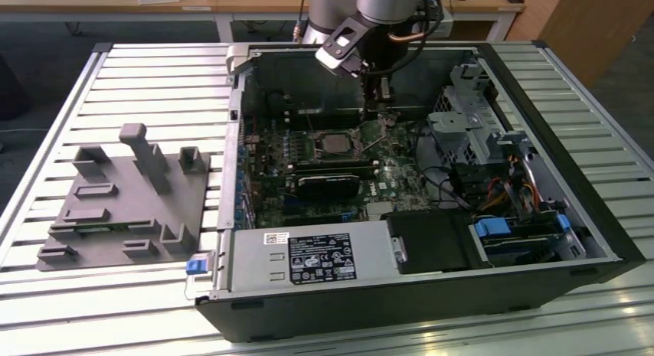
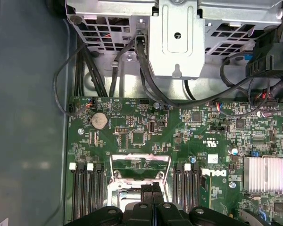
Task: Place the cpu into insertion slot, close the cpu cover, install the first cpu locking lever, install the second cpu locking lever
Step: 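Close the cpu cover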
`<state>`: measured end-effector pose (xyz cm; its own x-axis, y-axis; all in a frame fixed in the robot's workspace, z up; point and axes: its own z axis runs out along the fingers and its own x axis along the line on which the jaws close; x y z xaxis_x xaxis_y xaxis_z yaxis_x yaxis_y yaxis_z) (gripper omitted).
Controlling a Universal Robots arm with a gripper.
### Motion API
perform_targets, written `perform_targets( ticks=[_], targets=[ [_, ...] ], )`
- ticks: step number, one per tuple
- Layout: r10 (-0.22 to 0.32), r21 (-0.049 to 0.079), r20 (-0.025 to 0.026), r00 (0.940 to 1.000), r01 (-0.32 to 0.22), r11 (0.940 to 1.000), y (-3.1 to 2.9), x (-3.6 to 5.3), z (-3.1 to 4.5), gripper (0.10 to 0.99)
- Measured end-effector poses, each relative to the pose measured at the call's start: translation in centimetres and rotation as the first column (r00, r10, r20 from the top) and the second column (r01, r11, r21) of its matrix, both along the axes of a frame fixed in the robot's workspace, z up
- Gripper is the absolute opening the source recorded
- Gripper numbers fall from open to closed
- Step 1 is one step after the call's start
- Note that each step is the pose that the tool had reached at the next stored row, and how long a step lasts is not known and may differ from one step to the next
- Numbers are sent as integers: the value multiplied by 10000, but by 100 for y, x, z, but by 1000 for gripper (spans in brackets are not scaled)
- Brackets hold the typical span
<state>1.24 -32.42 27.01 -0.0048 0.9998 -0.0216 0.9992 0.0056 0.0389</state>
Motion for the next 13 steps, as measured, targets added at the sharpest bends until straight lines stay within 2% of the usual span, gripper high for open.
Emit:
perform_targets(
  ticks=[13],
  targets=[
    [0,0,0,10000,0,10000,0,37,0,106]
  ],
)
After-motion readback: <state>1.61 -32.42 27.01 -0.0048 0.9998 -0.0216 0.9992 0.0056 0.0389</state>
